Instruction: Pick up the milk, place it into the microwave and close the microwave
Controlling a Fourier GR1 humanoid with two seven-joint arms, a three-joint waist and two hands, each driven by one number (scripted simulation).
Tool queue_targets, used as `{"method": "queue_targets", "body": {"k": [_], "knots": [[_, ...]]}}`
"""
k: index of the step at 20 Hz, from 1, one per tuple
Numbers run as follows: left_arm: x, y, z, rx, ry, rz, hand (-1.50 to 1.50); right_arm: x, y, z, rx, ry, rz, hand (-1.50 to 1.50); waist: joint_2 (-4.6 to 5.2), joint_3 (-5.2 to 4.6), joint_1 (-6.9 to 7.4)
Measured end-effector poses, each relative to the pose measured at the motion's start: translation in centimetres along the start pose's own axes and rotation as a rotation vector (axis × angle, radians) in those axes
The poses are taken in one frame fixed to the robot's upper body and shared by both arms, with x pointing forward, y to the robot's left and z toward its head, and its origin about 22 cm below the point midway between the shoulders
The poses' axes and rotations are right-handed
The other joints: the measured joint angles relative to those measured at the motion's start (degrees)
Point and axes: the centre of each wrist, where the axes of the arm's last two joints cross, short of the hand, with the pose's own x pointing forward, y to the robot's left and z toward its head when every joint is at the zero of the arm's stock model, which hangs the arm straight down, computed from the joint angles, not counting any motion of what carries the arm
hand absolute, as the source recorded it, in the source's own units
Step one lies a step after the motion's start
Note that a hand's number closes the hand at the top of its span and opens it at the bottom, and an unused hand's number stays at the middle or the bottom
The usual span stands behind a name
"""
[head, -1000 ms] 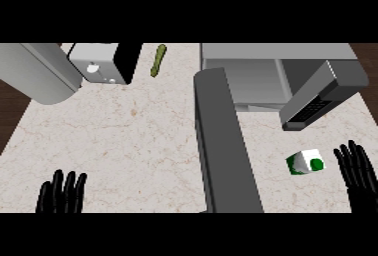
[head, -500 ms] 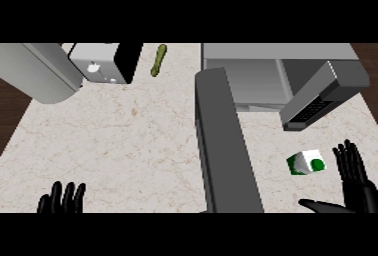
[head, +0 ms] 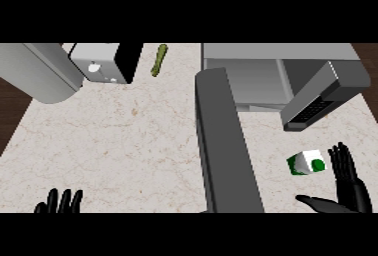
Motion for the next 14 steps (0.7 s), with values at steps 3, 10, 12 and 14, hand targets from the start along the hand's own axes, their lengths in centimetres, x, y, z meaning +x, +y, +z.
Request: {"method": "queue_targets", "body": {"k": [3, 10, 12, 14], "knots": [[-0.2, 0.2, 0.4, 0.002, 0.0, 0.001, -1.5, -1.0, -0.4, 0.4, 0.0, 0.03, 0.022, -1.5, 0.01, 0.01, 0.03], [-0.4, -0.1, 0.8, -0.001, 0.002, 0.011, -1.5, -2.0, 0.3, -0.2, 0.015, 0.056, 0.044, -1.5, 0.05, 0.04, 0.09], [-0.3, 0.4, 0.7, 0.0, 0.008, 0.01, -1.5, -2.1, 0.5, -0.4, 0.022, 0.057, 0.045, -1.5, 0.05, 0.03, 0.09], [0.0, 0.3, 1.0, 0.001, 0.002, 0.005, -1.5, -2.0, 0.8, -0.9, 0.032, 0.047, 0.045, -1.5, 0.04, 0.04, 0.13]]}}
